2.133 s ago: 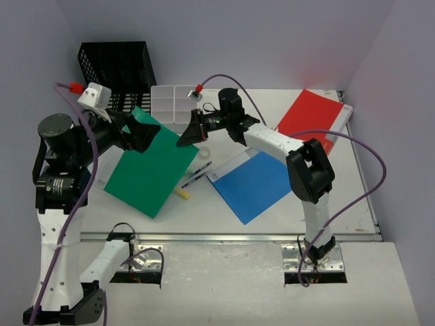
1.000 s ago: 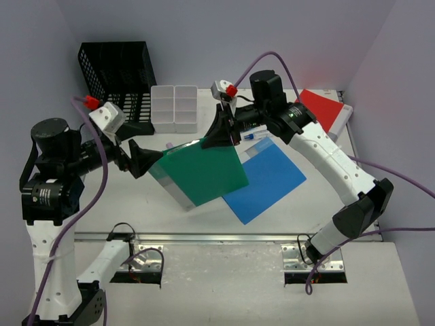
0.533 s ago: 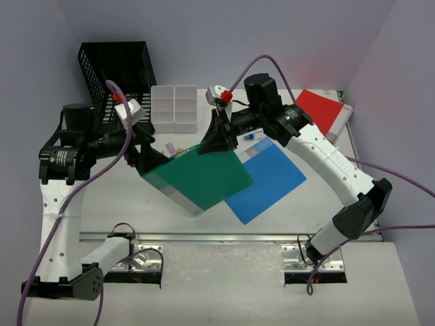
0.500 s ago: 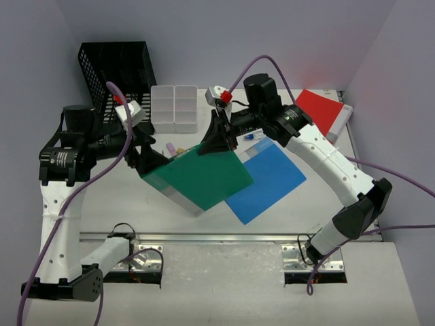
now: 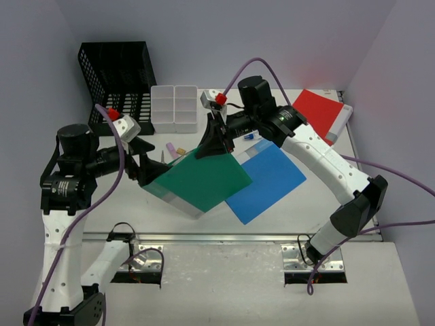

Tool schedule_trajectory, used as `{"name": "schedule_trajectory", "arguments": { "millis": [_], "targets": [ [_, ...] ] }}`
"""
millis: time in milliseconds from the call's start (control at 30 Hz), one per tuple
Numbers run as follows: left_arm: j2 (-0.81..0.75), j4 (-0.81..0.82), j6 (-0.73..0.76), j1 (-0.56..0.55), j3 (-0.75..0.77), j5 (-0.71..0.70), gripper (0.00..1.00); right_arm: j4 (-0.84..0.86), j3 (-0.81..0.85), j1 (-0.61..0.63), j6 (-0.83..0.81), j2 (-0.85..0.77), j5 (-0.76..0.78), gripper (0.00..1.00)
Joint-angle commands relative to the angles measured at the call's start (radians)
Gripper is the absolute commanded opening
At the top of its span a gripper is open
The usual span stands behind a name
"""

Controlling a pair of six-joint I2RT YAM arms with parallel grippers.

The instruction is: Organize the desk

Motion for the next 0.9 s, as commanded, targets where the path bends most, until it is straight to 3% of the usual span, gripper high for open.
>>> {"name": "schedule_trajectory", "arguments": {
  "millis": [0,133,400,567,867],
  "targets": [
    [-0.059,0.182,-0.146,-0.009,-0.036,0.014,0.80,0.049,0.032,0.002,-0.023,-0.026,-0.005,0.00],
    [-0.061,0.153,-0.137,-0.009,-0.067,0.135,0.79,0.041,0.036,0.005,-0.032,-0.034,0.000,0.00],
    [-0.075,0.061,-0.046,-0.009,-0.106,0.172,0.78,0.047,0.080,0.005,-0.004,-0.034,-0.008,0.00],
    [-0.094,0.123,-0.077,-0.009,-0.144,0.126,0.78,0.062,0.089,0.010,0.029,-0.045,-0.014,0.00],
    [-0.142,0.285,-0.202,-0.009,-0.214,0.156,0.66,0.080,0.080,0.019,0.054,-0.060,-0.019,0.00]
  ]
}}
